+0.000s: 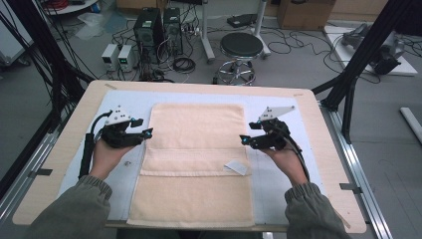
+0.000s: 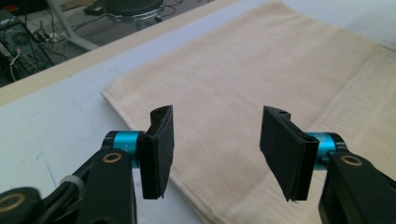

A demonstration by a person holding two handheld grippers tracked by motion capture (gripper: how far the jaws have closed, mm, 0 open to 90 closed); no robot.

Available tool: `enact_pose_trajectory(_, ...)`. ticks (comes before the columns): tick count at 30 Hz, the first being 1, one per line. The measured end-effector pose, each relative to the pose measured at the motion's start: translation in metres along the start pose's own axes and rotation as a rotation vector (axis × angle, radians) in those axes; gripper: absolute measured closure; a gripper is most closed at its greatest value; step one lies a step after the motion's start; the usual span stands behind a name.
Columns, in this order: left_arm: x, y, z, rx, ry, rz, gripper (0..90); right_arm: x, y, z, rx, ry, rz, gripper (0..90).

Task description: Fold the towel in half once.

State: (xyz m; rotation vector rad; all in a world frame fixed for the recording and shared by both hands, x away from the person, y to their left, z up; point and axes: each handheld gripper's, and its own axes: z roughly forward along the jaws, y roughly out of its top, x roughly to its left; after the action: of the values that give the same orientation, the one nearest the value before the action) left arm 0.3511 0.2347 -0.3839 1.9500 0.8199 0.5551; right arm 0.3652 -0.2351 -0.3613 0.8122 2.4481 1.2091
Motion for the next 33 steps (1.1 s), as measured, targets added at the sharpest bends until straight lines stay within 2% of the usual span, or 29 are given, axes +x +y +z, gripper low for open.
enact_pose_trajectory(1, -0.004, -0.004, -0.003, 0.003, -0.012, -0.004, 44.6, 0.004, -0.006, -0.003, -0.008, 0.002, -0.002, 37.3)
enact_pose_trajectory(2, -0.007, -0.009, -0.006, 0.009, -0.019, 0.009, 43.9, 0.007, -0.011, -0.005, -0.010, 0.000, 0.001, 36.9)
enact_pose_trajectory(3, -0.010, -0.013, -0.008, 0.017, -0.024, 0.015, 43.5, 0.010, -0.015, -0.006, 0.013, 0.007, 0.004, 36.5)
enact_pose_trajectory(4, -0.014, -0.017, -0.010, 0.022, -0.034, 0.010, 43.4, 0.014, -0.020, -0.008, 0.000, 0.003, -0.006, 38.0)
enact_pose_trajectory(6, -0.020, -0.026, -0.015, 0.013, -0.050, 0.011, 42.3, 0.021, -0.029, -0.009, 0.000, 0.011, -0.005, 38.0)
enact_pose_trajectory(11, -0.031, -0.040, -0.019, 0.028, -0.084, -0.001, 38.5, 0.034, -0.049, -0.002, 0.027, 0.035, -0.024, 38.6)
enact_pose_trajectory(16, -0.039, -0.050, -0.015, 0.082, -0.111, 0.030, 39.8, 0.041, -0.061, 0.011, 0.052, 0.061, -0.021, 41.8)
enact_pose_trajectory(21, -0.043, -0.059, -0.002, 0.159, -0.170, 0.045, 50.1, 0.043, -0.071, 0.028, 0.104, 0.099, -0.020, 49.6)
enact_pose_trajectory(23, -0.044, -0.061, 0.002, 0.181, -0.172, 0.055, 53.5, 0.043, -0.074, 0.032, 0.101, 0.103, -0.015, 53.4)
enact_pose_trajectory(25, -0.044, -0.060, 0.004, 0.176, -0.169, 0.054, 57.5, 0.042, -0.075, 0.031, 0.099, 0.106, -0.012, 59.5)
enact_pose_trajectory(28, -0.045, -0.060, 0.003, 0.175, -0.173, 0.067, 70.0, 0.041, -0.074, 0.031, 0.093, 0.107, -0.019, 68.9)
enact_pose_trajectory(30, -0.047, -0.059, 0.003, 0.176, -0.157, 0.076, 76.4, 0.042, -0.073, 0.031, 0.095, 0.109, -0.033, 75.0)
enact_pose_trajectory(31, -0.047, -0.058, 0.003, 0.179, -0.149, 0.088, 82.8, 0.042, -0.073, 0.031, 0.093, 0.107, -0.043, 77.8)
enact_pose_trajectory(33, -0.047, -0.057, 0.002, 0.178, -0.149, 0.076, 84.1, 0.041, -0.072, 0.030, 0.090, 0.111, -0.048, 80.3)
